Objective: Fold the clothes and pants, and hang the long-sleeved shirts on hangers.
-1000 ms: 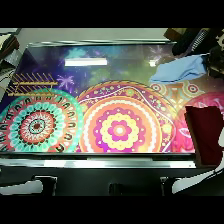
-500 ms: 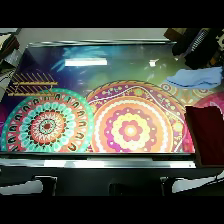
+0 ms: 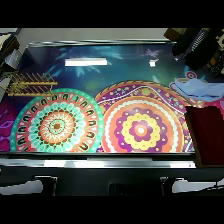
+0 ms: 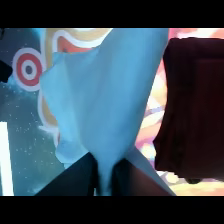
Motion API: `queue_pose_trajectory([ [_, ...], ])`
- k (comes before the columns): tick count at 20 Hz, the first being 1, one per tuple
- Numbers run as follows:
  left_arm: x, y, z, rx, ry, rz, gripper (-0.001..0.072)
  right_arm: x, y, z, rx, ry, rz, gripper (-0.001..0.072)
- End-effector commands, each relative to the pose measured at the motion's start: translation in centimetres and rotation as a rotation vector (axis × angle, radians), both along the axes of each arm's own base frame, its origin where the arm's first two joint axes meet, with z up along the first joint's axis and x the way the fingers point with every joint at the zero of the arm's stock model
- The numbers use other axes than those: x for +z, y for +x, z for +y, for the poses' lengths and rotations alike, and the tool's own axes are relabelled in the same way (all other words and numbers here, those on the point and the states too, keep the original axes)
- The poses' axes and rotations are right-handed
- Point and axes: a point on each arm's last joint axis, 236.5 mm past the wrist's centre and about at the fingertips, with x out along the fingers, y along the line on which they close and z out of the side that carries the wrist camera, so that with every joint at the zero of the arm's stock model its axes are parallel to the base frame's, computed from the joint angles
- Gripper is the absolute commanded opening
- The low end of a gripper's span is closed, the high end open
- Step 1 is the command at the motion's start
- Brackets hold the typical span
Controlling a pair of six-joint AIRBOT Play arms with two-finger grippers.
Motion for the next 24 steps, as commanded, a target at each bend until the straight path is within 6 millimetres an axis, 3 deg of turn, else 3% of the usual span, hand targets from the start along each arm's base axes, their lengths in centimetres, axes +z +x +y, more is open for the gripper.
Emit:
queue_pose_trajectory([
  [1,-0.2,-0.5,-0.4,-0.013,-0.006,0.022,0.0018,0.2,-3.7,-0.1,-0.044,-0.01,0.122,0.0039],
  [9,-0.3,-1.1,-1.5,-0.04,-0.012,0.048,0.0018,0.8,-8.7,0.7,-0.059,-0.005,0.283,0.0039],
  [18,-0.3,-1.3,-1.7,-0.048,-0.01,0.052,0.0018,1.9,-14.6,-0.6,0.009,-0.109,0.544,0.004],
  [20,-0.3,-1.3,-1.7,-0.049,-0.01,0.052,0.0018,1.2,-15.8,-0.9,0.031,-0.118,0.617,0.004],
  [24,-0.4,-1.5,-1.8,-0.052,-0.01,0.057,0.0018,-2.0,-18.7,-1.5,0.067,-0.119,0.814,0.0041],
])
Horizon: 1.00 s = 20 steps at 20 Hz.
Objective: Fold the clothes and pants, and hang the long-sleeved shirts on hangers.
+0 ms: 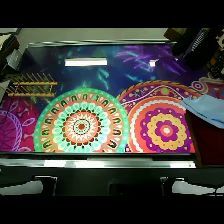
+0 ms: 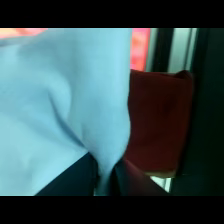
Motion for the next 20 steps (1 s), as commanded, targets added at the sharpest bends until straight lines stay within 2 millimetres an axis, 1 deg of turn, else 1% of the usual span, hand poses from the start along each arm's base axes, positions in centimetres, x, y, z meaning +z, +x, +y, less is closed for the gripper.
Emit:
queue_pose_trajectory([
  [1,0.0,-0.1,0.0,-0.002,0.001,0.001,0.0019,-2.5,-3.1,-0.6,0.023,-0.001,0.193,0.0043],
  [4,0.0,-0.1,0.0,-0.002,0.001,0.001,0.0018,-5.4,-5.1,-0.2,0.034,0.027,0.305,0.0043],
  [9,0.0,-0.1,0.0,-0.002,0.001,0.001,0.0018,-8.1,-8.2,-0.2,0.068,0.033,0.464,0.0043],
  [14,0.0,-0.1,0.0,-0.002,0.001,0.001,0.0018,-9.8,-9.9,0.6,0.069,0.07,0.536,0.0043],
  [20,0.0,-0.1,0.0,-0.002,0.001,0.0,0.0018,-10.7,-11.4,1.6,0.065,0.108,0.598,0.0043],
])
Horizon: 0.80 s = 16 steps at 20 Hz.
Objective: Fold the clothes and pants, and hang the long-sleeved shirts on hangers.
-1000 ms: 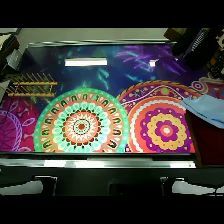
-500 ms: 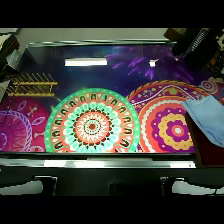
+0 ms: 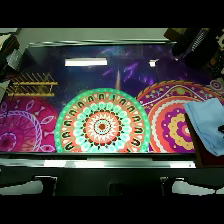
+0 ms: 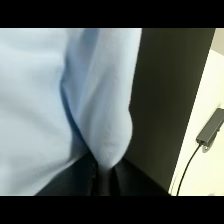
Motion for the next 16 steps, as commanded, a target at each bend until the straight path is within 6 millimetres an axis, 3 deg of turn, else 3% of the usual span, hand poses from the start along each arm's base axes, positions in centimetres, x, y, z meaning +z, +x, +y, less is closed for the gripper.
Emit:
queue_pose_trajectory([
  [1,0.0,0.0,0.0,-0.001,0.001,-0.001,0.0018,-0.3,-1.0,0.6,-0.013,0.019,0.042,0.0043],
  [10,0.0,0.0,0.0,0.0,0.001,-0.001,0.0018,0.1,-1.7,0.6,0.022,0.051,0.097,0.0061],
  [13,0.0,0.0,0.0,-0.001,0.001,-0.001,0.0018,1.3,-2.5,-0.1,0.044,0.03,0.163,0.0275],
  [15,0.0,0.0,0.0,-0.011,0.009,-0.007,0.002,1.9,-2.7,-0.4,0.09,0.056,0.191,0.0539],
  [16,0.0,0.0,-0.1,-0.029,0.021,-0.014,0.0021,2.1,-2.6,-0.4,0.101,0.056,0.182,0.0588],
])
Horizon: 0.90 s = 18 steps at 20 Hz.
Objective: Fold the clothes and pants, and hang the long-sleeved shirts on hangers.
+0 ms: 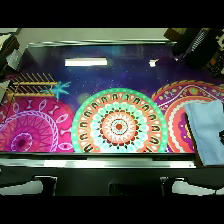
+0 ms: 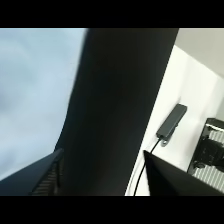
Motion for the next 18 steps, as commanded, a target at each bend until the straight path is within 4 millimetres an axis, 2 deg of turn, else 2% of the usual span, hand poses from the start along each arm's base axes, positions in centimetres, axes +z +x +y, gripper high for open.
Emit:
queue_pose_trajectory([
  [1,-0.2,0.0,0.1,-0.035,0.042,-0.011,0.0021,1.1,0.1,-0.5,0.059,0.009,-0.006,0.0586],
  [2,-0.7,0.0,0.3,-0.037,0.084,0.001,0.0022,0.9,1.2,-0.4,0.1,0.027,-0.079,0.0562],
  [3,-1.3,-0.1,0.5,-0.045,0.139,0.017,0.0022,0.7,2.9,-0.1,0.148,0.049,-0.175,0.048],
  [4,-2.0,0.0,0.5,-0.068,0.197,0.029,0.0022,0.5,5.5,0.5,0.205,0.073,-0.311,0.0408],
  [6,-3.3,0.2,-0.5,-0.144,0.306,0.05,0.0021,1.2,13.1,3.8,0.421,0.176,-0.619,0.0292],
  [7,-4.2,0.3,-1.8,-0.205,0.343,0.061,0.002,2.2,17.4,6.7,0.553,0.237,-0.766,0.0246],
  [8,-5.3,0.2,-3.1,-0.258,0.367,0.073,0.0019,3.5,21.6,10.7,0.673,0.302,-0.911,0.0166],
  [9,-6.7,0.1,-4.7,-0.317,0.382,0.087,0.0019,4.6,24.6,14.9,0.77,0.371,-1.008,0.0087],
  [10,-8.1,-0.2,-6.0,-0.364,0.391,0.106,0.0018,5.2,26.5,19.6,0.851,0.444,-1.068,0.0042],
  [11,-9.8,-0.7,-6.9,-0.396,0.404,0.139,0.0018,5.4,27.5,24.2,0.93,0.512,-1.088,0.0042],
  [12,-11.2,-1.2,-7.6,-0.421,0.413,0.168,0.0019,5.1,27.6,28.0,1.001,0.567,-1.071,0.0042],
  [13,-12.5,-1.8,-8.2,-0.443,0.419,0.198,0.0018,4.5,27.1,31.7,1.075,0.623,-1.029,0.0042],
  [14,-13.6,-2.4,-8.5,-0.459,0.423,0.224,0.0019,3.9,26.3,34.3,1.137,0.661,-0.978,0.0042],
  [16,-15.1,-3.3,-8.5,-0.474,0.429,0.271,0.0019,2.8,24.8,38.0,1.235,0.709,-0.895,0.0042],
  [18,-15.8,-3.6,-7.7,-0.461,0.447,0.298,0.002,2.9,24.0,40.0,1.325,0.724,-0.855,0.0043],
])
